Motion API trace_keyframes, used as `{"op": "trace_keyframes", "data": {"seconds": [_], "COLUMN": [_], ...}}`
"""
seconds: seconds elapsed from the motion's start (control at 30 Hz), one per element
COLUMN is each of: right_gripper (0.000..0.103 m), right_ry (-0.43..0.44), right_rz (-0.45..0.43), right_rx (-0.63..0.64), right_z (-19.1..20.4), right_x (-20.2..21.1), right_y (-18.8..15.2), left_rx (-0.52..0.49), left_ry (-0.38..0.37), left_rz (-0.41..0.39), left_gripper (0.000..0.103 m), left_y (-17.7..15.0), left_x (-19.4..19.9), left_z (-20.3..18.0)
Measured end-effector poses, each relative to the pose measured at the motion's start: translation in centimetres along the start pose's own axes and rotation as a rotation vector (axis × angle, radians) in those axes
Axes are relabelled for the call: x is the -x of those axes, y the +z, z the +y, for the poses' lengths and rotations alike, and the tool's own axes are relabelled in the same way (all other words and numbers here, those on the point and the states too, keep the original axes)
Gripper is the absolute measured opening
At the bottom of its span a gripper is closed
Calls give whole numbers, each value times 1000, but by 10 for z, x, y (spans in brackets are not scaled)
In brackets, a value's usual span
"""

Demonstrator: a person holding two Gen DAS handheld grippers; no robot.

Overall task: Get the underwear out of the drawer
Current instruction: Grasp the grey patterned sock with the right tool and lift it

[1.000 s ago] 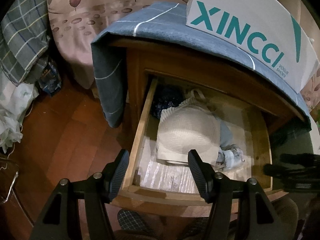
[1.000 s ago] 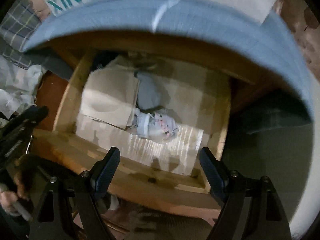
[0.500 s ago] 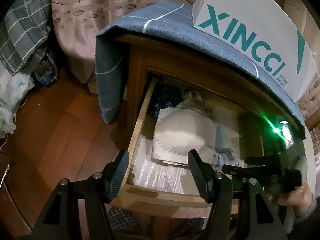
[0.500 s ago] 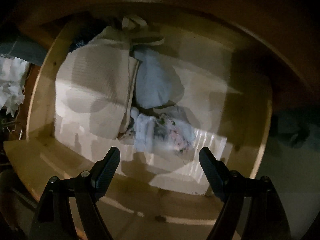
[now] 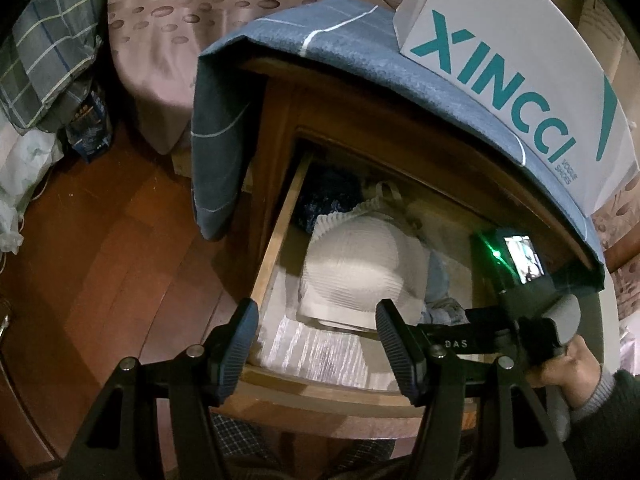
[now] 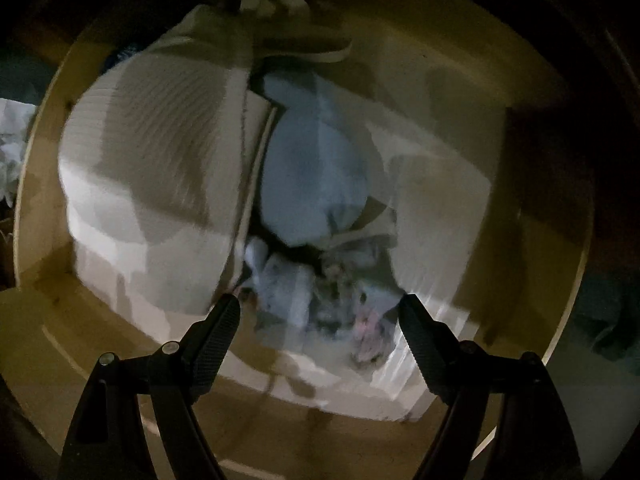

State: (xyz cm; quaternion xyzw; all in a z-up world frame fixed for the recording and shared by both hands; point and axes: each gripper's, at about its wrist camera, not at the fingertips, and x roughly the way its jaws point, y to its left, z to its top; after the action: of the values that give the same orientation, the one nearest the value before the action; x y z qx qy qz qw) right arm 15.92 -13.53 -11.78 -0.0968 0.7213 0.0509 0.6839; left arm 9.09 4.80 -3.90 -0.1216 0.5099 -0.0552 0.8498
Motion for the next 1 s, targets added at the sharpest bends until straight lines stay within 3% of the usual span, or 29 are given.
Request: {"op": "trace_keyframes", "data": {"seconds": [0.23, 0.33, 0.37, 0.43, 0.5, 0.63, 1.0], "right_gripper": [79, 75, 66, 61, 49, 40, 35], "right_ry": [-4, -11, -14, -3, -11, -9, 66], "right_rz": [59, 75, 77, 75, 72, 86, -53], "right_rx": [40, 45, 40, 29, 38, 42, -73], "right_z": [4, 10, 11, 6, 4, -3, -26], "right_x": [-10, -15, -17, -18, -16, -14, 34], "right_y": [8, 14, 17, 17, 15, 7, -36], "left_rx": [-2, -3, -4, -5, -6, -15, -40], "left_ry": [1, 5, 7, 10, 12, 18, 38], "left_rz": [7, 7, 8, 10, 15, 15, 33], "left_gripper": [63, 63, 63, 63, 63, 63, 63], "left_y": [1, 1, 1, 0, 1, 1, 0], "left_x": [-2, -2, -1, -2, -3, -4, -6], "left_z": [-1, -2, -2, -2, -3, -4, -7]}}
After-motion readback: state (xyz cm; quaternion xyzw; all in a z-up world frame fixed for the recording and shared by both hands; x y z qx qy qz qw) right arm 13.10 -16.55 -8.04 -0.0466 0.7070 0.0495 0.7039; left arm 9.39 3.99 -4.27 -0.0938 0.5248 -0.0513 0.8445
